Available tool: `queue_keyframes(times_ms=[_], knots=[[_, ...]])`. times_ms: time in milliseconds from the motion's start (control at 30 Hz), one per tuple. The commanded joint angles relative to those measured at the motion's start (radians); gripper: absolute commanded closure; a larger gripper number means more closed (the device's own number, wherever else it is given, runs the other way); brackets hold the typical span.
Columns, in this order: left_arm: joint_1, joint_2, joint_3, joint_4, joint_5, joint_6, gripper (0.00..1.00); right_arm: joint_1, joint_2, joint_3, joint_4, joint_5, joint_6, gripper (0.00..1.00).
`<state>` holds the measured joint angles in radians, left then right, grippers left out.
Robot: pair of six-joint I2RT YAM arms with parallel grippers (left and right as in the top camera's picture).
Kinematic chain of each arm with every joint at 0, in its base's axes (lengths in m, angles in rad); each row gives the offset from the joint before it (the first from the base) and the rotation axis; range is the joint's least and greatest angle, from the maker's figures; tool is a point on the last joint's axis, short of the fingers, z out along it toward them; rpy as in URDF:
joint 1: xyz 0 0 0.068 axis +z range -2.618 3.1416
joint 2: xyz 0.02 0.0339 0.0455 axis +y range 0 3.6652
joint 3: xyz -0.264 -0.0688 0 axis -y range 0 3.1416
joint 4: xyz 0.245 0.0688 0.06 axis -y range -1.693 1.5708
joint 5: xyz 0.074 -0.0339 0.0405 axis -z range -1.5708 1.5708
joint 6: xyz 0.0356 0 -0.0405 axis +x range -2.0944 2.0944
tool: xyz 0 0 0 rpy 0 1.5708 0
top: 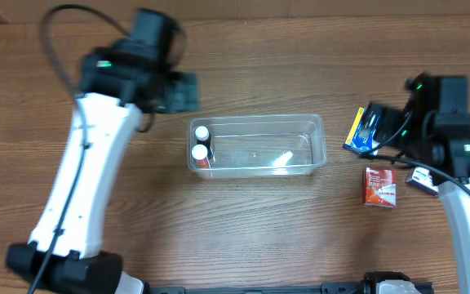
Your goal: Pack container
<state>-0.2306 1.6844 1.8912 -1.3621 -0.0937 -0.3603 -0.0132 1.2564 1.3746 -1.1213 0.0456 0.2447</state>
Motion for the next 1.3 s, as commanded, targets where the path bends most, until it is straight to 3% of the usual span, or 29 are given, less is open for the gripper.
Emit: queue_keyframes(times_ms=[0,167,500,1267], knots=[[0.148,-0.084,0.027,0.001,0.098,-0.003,0.00,-0.042,0.053,0.122,0.018,0.074,0.045,0.00],[0.227,-0.087,0.016,0.003,0.138,0.010,0.00,-0.096,0.221,0.143,0.018,0.066,0.040,0.00],[0.230,-0.085,-0.011,0.020,0.135,0.012,0.00,-0.097,0.573,0.143,0.042,0.049,0.040,0.00],[0.230,-0.073,-0.011,0.027,0.136,0.016,0.00,-0.097,0.819,0.130,0.096,0.024,0.036,0.00]])
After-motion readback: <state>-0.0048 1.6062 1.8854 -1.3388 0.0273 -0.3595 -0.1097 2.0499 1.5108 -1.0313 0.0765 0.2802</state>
